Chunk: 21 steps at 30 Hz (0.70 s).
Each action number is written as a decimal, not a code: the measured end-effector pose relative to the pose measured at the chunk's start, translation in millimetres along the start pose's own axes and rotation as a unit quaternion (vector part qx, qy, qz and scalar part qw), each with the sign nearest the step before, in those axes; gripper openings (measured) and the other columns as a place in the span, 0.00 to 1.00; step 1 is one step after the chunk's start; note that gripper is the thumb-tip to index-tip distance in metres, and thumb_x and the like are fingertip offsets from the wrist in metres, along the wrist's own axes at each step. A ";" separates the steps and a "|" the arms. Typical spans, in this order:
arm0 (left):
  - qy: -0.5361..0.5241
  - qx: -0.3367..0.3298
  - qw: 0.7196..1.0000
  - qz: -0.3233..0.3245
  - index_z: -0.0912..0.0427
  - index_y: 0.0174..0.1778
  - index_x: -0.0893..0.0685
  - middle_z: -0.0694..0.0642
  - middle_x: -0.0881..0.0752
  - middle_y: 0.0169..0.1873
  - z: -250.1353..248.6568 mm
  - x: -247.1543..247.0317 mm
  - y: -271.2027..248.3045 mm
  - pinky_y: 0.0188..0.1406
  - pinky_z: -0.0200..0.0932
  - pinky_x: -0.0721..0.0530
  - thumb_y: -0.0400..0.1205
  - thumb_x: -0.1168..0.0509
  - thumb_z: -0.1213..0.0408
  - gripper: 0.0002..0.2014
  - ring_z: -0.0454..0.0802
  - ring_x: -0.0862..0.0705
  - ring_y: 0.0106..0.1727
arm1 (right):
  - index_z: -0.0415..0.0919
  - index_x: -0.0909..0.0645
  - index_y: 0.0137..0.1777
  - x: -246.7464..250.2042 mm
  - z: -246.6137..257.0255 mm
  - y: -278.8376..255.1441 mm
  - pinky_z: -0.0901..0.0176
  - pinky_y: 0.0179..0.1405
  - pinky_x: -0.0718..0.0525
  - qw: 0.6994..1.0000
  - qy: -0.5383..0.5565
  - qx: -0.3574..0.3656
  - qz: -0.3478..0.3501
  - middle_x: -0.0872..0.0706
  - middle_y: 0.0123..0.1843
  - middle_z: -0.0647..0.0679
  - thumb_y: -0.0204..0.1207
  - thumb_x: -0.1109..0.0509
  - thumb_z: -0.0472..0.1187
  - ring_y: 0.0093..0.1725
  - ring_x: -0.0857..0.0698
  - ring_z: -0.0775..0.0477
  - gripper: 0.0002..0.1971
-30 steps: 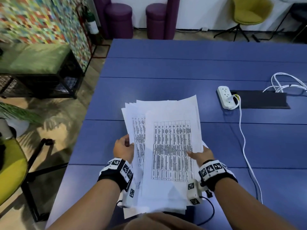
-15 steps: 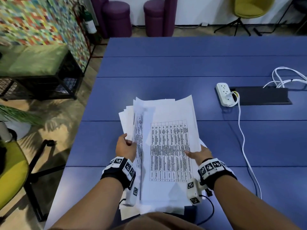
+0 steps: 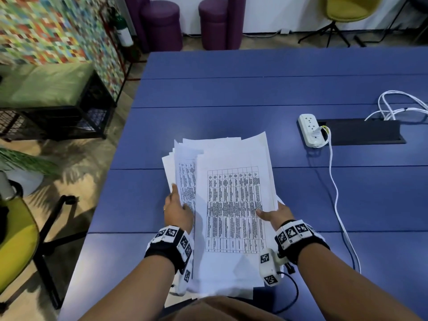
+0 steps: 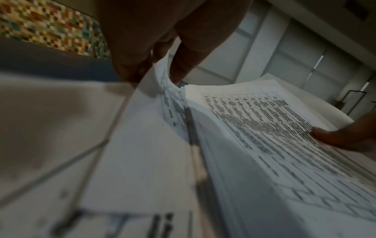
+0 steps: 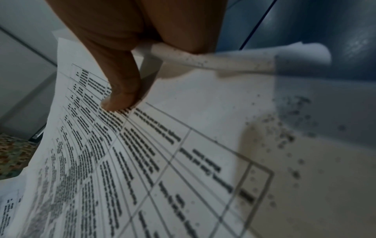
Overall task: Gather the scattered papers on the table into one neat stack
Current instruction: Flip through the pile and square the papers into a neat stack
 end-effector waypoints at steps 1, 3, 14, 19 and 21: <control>0.025 -0.001 1.000 0.007 0.52 0.87 0.49 0.59 0.39 0.82 -1.3 -2.1 -0.7 0.74 0.52 0.31 0.86 0.42 0.70 0.34 0.63 0.35 0.79 | 0.34 0.23 0.68 0.6 0.3 -0.3 0.53 0.61 0.25 1.000 0.000 -0.001 -0.002 0.15 0.61 0.39 0.71 0.22 0.36 0.67 0.20 0.38 0.25; 0.083 -0.003 0.996 0.027 0.49 0.87 0.49 0.55 0.45 0.85 -2.2 -6.0 -2.5 0.78 0.55 0.37 0.87 0.42 0.65 0.33 0.64 0.43 0.83 | 0.34 0.23 0.67 0.8 -0.7 0.6 0.52 0.62 0.24 1.000 -0.007 -0.001 -0.002 0.15 0.61 0.40 0.71 0.22 0.36 0.65 0.19 0.38 0.25; -0.002 0.044 0.999 -0.018 0.61 0.77 0.30 0.63 0.26 0.72 -4.5 3.6 -0.3 0.70 0.55 0.25 0.80 0.33 0.67 0.28 0.63 0.27 0.73 | 0.37 0.20 0.65 0.5 -2.9 5.4 0.59 0.53 0.24 1.000 -0.025 0.010 0.013 0.13 0.59 0.40 0.71 0.22 0.38 0.55 0.17 0.43 0.23; -0.053 0.093 0.994 0.002 0.56 0.54 0.23 0.55 0.18 0.45 -11.6 4.6 6.7 0.45 0.43 0.25 0.82 0.34 0.65 0.07 0.56 0.20 0.46 | 0.36 0.20 0.65 0.0 -2.6 8.3 0.60 0.53 0.23 0.999 -0.020 0.024 0.023 0.13 0.59 0.40 0.71 0.22 0.37 0.56 0.16 0.43 0.23; -0.065 0.093 0.993 0.019 0.58 0.44 0.22 0.54 0.20 0.35 -9.8 0.9 9.9 0.38 0.41 0.26 0.82 0.32 0.61 0.06 0.55 0.21 0.39 | 0.35 0.20 0.64 0.3 -4.3 10.7 0.58 0.55 0.22 0.999 -0.012 0.026 0.023 0.13 0.58 0.40 0.70 0.21 0.37 0.60 0.15 0.40 0.22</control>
Point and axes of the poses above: each hand's wrist, its own y-axis towards the middle knuckle, its own x-axis out of the back of the hand, z = x × y, the point moved 6 cm from there along y, towards the middle knuckle
